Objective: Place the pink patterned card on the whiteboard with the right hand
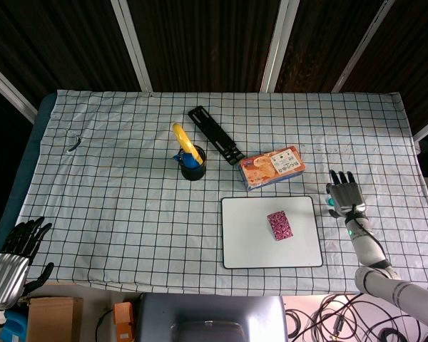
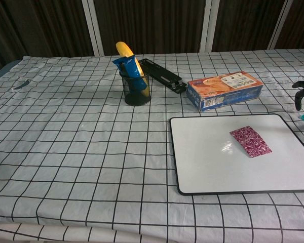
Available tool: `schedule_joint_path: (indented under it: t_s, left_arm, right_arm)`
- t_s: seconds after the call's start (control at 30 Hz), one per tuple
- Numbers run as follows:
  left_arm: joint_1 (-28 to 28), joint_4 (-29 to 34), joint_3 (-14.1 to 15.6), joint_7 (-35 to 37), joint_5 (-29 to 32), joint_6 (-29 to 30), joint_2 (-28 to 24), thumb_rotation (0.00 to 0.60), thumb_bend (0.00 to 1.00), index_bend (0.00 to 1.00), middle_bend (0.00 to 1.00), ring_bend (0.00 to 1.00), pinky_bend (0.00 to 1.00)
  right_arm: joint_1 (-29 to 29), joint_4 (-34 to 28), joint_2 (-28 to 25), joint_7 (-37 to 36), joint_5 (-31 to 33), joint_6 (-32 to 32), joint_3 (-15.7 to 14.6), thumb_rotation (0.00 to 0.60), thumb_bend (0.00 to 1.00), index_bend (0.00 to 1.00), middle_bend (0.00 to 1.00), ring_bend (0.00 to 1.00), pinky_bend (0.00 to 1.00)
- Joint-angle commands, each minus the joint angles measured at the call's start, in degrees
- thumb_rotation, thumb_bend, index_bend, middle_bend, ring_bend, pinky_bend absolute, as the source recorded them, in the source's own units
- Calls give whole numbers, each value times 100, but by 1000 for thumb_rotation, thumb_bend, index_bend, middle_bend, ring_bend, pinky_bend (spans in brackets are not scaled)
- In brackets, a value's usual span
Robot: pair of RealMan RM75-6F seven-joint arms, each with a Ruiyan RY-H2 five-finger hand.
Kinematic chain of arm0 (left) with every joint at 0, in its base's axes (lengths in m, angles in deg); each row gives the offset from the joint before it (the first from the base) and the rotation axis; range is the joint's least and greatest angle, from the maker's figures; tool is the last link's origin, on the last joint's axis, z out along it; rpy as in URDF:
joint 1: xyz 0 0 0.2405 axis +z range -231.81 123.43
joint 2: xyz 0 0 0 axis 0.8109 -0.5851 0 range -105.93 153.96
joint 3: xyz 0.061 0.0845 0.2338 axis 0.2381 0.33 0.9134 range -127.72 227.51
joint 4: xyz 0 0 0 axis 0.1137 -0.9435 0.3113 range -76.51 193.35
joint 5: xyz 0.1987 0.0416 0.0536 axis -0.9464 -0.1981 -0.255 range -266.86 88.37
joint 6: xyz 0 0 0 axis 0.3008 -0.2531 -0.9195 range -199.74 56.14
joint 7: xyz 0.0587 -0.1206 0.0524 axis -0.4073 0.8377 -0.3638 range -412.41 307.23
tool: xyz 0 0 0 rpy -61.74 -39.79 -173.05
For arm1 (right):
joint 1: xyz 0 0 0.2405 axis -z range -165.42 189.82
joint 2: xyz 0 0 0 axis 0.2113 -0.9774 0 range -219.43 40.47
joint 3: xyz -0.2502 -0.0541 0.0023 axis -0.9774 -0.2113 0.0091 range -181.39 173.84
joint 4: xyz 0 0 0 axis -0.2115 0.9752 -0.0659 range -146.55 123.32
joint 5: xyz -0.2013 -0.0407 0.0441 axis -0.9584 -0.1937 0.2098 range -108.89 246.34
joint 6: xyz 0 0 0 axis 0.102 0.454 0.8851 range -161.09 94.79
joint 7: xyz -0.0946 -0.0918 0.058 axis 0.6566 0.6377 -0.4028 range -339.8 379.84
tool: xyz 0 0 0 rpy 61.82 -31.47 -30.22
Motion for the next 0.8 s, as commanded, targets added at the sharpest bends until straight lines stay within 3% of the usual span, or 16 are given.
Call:
schedule_joint_path:
  t_s: [0.03,0.57,0.8]
  left_arm:
    - [4,-3,0,11,3,10,-4,600,360,0,0,0,89]
    - [13,-15,7,6,4,25,2,600,361,0,0,0,89]
    - [-2,2,-10,-15,55,-16,2,600,360,0,0,0,88]
  right_arm:
    - [7,33,12,3,11,-10,-5,600,186,389,0,0,13]
    - [-23,279,98,57,180,-180,31,600,215,439,0,0,13]
    - [-51,344,134,14,143,-250,33,600,299,470,0,0,13]
